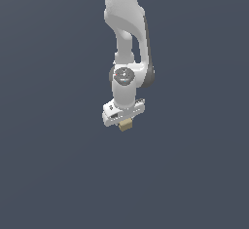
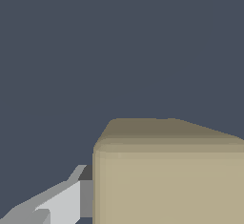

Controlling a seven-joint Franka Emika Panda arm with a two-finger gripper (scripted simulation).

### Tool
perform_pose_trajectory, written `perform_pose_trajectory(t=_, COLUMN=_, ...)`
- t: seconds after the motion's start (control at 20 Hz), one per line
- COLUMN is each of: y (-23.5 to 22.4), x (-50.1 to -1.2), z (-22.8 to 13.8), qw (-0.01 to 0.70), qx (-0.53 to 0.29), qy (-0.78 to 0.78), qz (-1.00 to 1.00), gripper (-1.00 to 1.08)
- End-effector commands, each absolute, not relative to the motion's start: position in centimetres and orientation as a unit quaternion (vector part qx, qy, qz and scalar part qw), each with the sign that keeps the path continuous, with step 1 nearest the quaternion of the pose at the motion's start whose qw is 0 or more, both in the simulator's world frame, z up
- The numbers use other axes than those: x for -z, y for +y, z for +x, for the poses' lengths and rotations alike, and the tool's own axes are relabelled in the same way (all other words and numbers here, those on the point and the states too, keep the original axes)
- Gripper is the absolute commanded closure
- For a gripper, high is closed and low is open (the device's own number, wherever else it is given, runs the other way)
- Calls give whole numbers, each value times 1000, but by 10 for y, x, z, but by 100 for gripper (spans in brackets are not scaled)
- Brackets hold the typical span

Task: Pick up the object and move it to a goal position.

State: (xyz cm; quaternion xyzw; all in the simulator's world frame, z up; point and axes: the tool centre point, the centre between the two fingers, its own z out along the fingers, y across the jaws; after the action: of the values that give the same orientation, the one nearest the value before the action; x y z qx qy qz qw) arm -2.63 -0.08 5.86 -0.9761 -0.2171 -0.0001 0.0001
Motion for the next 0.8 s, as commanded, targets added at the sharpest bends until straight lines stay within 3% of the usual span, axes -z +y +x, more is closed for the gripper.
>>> perform_pose_trajectory(t=0.0, y=-12, x=-65, z=-13, qw=0, qx=0, qy=-217, qz=-976, gripper=108)
perform_pose_trajectory(t=0.75, y=-78, x=-100, z=70, qw=0, qx=0, qy=-217, qz=-976, gripper=108)
